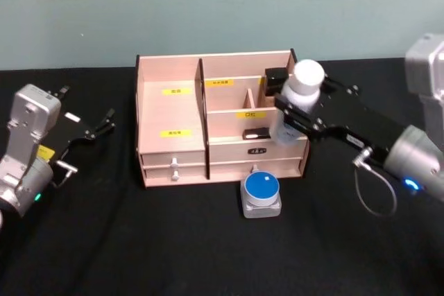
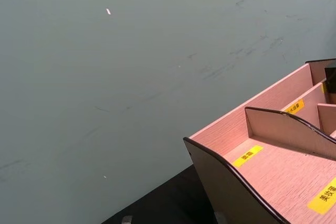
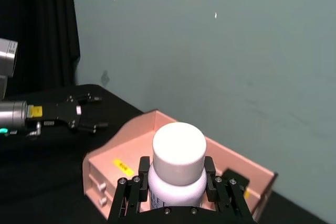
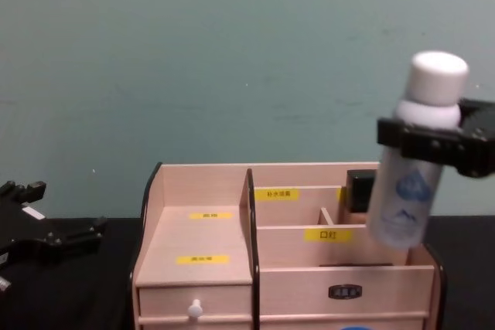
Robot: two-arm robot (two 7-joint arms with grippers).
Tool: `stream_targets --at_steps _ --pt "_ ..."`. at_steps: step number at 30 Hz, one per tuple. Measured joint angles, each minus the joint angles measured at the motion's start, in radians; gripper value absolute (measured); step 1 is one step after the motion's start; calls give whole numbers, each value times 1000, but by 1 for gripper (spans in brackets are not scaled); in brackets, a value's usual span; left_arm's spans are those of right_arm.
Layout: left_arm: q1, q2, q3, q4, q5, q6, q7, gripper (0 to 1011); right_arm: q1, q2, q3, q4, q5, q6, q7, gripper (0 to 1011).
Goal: Pick up the facial cleanser and watermelon frost from the table and place them into the tiered storage box.
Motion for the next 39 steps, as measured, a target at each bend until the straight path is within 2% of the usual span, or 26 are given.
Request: stream_targets --at_steps 9,22,39 --pt "0 0 0 0 0 0 0 1010 125 -58 -68 84 -18 9 2 602" --pt "0 0 0 0 0 0 0 1010 246 -130 -139 221 -48 -3 10 602" --pt "0 0 0 0 0 0 0 1009 339 -202 -168 383 -68 -45 15 602"
